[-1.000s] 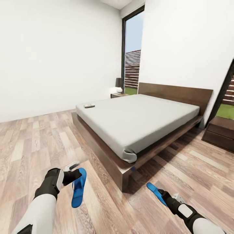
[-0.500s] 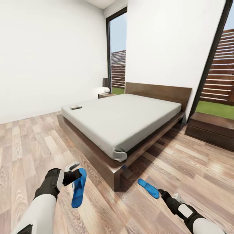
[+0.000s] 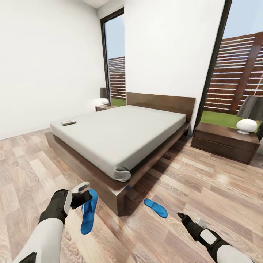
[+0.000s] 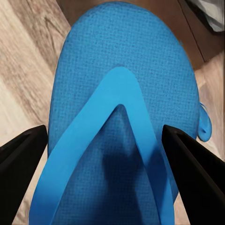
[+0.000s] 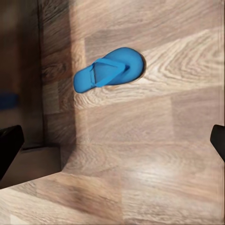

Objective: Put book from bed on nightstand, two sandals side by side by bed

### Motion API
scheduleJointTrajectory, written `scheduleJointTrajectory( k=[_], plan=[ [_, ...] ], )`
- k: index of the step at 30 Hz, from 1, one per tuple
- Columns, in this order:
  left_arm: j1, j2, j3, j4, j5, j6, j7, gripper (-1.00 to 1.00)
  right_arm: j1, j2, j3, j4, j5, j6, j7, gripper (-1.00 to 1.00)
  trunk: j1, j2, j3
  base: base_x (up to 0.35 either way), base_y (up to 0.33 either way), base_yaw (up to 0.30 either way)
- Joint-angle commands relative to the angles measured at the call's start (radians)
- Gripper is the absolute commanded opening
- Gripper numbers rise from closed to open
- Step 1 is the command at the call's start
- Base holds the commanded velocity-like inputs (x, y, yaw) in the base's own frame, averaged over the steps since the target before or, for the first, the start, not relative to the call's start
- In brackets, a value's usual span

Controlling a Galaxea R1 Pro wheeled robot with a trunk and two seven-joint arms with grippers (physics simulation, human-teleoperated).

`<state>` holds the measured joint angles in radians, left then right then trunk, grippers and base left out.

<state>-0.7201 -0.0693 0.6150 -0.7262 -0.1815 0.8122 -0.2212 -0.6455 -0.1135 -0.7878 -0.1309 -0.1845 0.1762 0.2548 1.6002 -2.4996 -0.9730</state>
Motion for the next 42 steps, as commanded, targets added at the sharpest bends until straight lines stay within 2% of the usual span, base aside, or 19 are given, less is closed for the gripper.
scheduleJointTrajectory(
  k=[1,31,42],
  plan=[
    [-0.001,-0.001,0.006,-0.002,-0.01,0.004,-0.009,-1.0,0.0,0.0,0.001,-0.001,-0.01,0.006,0.001,1.0,0.0,0.0,-0.001,0.0,0.096,-0.262],
    [-0.001,0.0,0.007,0.005,-0.01,0.004,-0.009,-1.0,0.0,0.0,0.001,-0.001,-0.011,0.006,0.001,1.0,0.0,0.0,-0.001,0.0,0.016,-0.247],
    [-0.001,0.0,0.007,0.005,-0.01,0.004,-0.009,-1.0,0.0,0.0,0.001,-0.001,-0.019,0.007,0.001,1.0,0.0,0.0,-0.001,0.0,0.0,-0.058]
  ],
)
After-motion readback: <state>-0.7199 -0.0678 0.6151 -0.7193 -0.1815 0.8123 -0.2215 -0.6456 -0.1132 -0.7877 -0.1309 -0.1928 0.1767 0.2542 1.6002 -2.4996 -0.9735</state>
